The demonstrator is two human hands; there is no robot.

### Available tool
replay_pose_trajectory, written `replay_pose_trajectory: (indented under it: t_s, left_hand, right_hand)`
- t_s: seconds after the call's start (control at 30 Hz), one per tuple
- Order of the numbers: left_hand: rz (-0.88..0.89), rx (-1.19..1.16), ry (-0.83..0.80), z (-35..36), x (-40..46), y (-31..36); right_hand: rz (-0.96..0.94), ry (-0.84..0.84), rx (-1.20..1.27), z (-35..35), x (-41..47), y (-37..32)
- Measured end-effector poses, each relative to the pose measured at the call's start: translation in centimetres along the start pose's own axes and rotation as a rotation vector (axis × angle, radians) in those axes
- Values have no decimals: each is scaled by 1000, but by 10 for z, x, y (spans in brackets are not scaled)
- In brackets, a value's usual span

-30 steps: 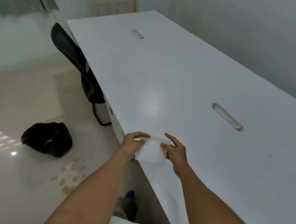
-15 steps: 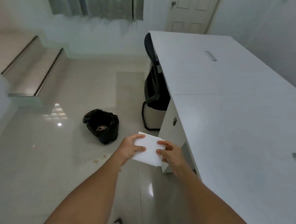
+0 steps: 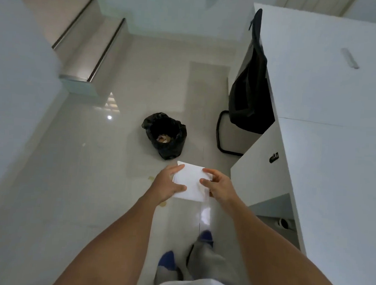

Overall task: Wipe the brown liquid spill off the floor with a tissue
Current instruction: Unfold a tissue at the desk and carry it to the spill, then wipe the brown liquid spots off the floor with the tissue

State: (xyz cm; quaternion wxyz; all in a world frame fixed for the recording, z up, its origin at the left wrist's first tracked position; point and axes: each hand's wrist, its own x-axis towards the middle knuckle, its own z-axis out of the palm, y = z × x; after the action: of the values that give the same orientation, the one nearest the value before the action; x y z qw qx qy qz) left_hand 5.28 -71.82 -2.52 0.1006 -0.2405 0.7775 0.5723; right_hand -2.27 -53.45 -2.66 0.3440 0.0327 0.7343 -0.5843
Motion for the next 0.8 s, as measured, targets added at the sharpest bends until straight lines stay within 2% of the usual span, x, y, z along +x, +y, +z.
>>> replay_pose_trajectory:
  t_s: [0.3, 0.5, 0.67, 0.8]
  left_hand:
    - [-139, -36, 119, -13, 61, -29]
    - [-188, -18, 111, 1, 150, -84]
    - [-188, 101, 54, 35, 255, -188]
    - [-139, 198, 6, 74, 348, -305]
  right_hand:
    - [21, -95, -205, 23, 101, -5]
    - [49, -76, -275, 30, 199, 37]
    - [49, -38, -386, 47, 308, 123]
    - [15, 6, -468, 62, 405, 229]
